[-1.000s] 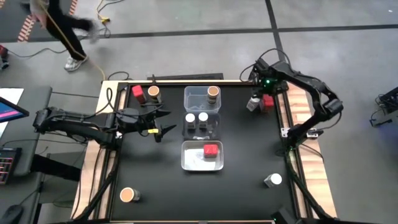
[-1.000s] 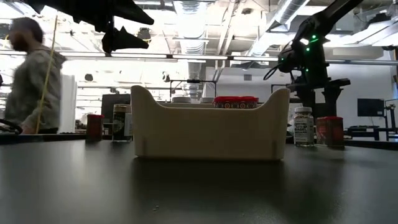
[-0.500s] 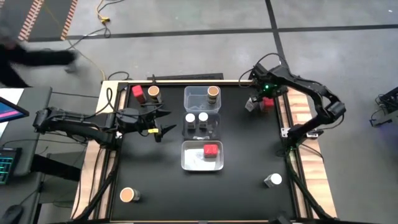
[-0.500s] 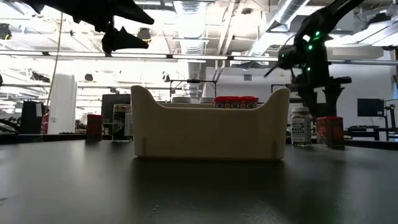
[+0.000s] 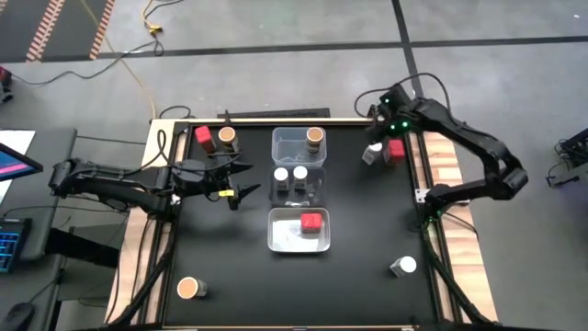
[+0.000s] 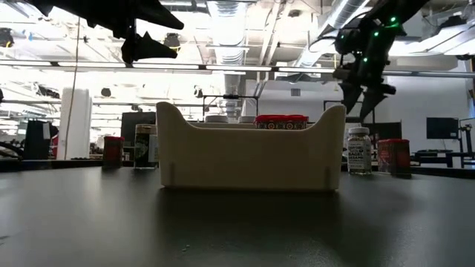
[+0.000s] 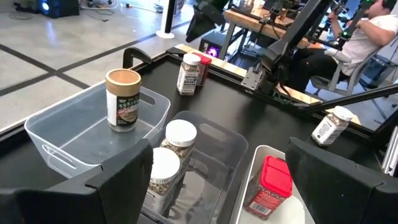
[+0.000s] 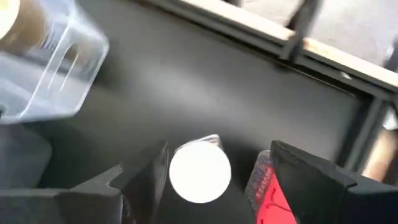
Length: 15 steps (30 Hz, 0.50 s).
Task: Sort spices by type
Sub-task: Put the top white seasoning bottle into the black transparent bin aligned with the other white seasoning bottles
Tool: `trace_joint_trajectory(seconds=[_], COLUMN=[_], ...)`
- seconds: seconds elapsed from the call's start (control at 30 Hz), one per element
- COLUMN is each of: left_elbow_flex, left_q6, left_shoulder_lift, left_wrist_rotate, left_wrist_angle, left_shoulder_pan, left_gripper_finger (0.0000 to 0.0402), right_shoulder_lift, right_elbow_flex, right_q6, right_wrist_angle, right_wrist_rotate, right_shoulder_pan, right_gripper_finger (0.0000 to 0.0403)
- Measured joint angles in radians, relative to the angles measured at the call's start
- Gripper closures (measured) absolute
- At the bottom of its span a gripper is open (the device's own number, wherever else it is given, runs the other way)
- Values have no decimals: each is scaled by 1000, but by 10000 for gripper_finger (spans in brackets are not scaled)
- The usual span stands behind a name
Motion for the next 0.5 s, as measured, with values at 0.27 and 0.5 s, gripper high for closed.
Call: trace_joint_trajectory(seconds=[0.27, 0.5], left_elbow_flex=[0, 0], left_q6=[-2, -5], left_shoulder_lift=[0, 0], left_wrist_rotate=[0, 0], left_wrist_angle=[1, 1], left_shoulder_pan=[0, 0], left_gripper_finger=[50, 50], right_shoulder_lift=[93, 199], right_elbow_flex=[24, 24], right_q6=[-214, -253], right_wrist_angle=[-45, -91], right_wrist_rotate=[-9, 13], right_shoulder_pan=[73, 68], right_gripper_finger=[92, 92])
